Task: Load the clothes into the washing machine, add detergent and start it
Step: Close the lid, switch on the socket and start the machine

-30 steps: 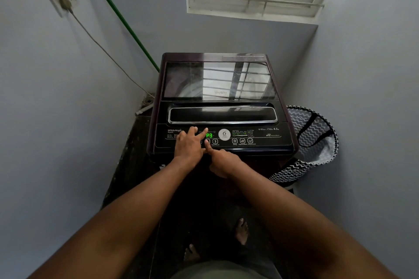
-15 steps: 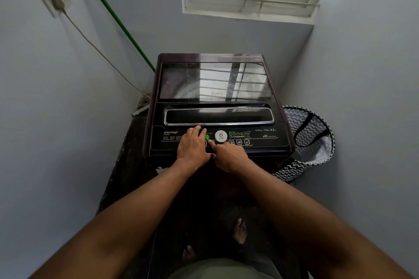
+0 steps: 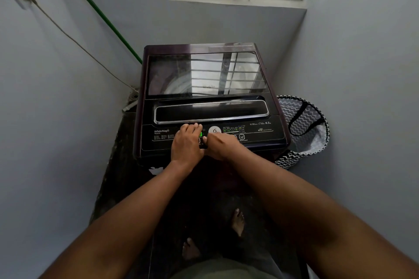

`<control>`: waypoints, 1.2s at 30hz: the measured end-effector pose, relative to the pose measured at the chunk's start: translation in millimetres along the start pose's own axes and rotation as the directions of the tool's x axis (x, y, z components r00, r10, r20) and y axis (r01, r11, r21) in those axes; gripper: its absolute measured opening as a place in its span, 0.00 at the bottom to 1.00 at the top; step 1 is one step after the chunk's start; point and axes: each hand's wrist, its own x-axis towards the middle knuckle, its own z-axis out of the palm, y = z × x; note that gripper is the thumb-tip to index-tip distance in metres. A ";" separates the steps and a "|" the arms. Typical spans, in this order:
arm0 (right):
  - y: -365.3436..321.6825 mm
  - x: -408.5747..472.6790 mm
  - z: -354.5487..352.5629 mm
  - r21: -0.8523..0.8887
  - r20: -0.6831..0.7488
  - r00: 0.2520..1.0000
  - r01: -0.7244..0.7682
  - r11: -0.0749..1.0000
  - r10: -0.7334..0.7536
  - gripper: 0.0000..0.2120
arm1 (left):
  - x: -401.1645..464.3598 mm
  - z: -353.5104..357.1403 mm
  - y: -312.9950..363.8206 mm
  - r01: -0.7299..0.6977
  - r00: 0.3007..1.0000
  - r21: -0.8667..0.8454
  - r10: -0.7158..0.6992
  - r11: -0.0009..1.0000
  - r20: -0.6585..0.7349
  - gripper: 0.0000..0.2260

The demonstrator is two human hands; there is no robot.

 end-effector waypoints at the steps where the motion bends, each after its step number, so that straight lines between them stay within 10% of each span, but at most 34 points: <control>1: 0.5 2.1 -3.7 -0.004 -0.003 1.000 -0.015 1.000 0.015 0.19 | -2.1 0.1 -1.0 0.000 1.000 -0.002 0.000 1.000 0.003 0.38; 14: 11.4 -12.8 -12.2 0.075 0.043 0.998 0.039 0.996 -0.043 0.23 | -0.3 -17.1 21.3 -0.063 0.980 0.260 0.010 0.964 0.200 0.43; 18: 17.7 -11.2 -9.1 0.129 -0.187 0.980 0.090 0.988 -0.065 0.15 | 0.4 -17.8 20.1 -0.092 0.983 0.287 0.042 0.954 0.178 0.42; 23: 27.2 -5.4 -7.5 -0.072 -0.404 0.909 0.082 0.994 -0.104 0.26 | 0.1 -16.9 23.2 -0.117 0.993 0.203 0.111 0.972 0.039 0.28; 36: 53.5 -8.0 12.7 -0.047 -0.432 0.901 -0.043 0.998 0.019 0.38 | 6.7 -12.3 37.7 0.011 0.998 0.073 -0.016 0.997 0.068 0.32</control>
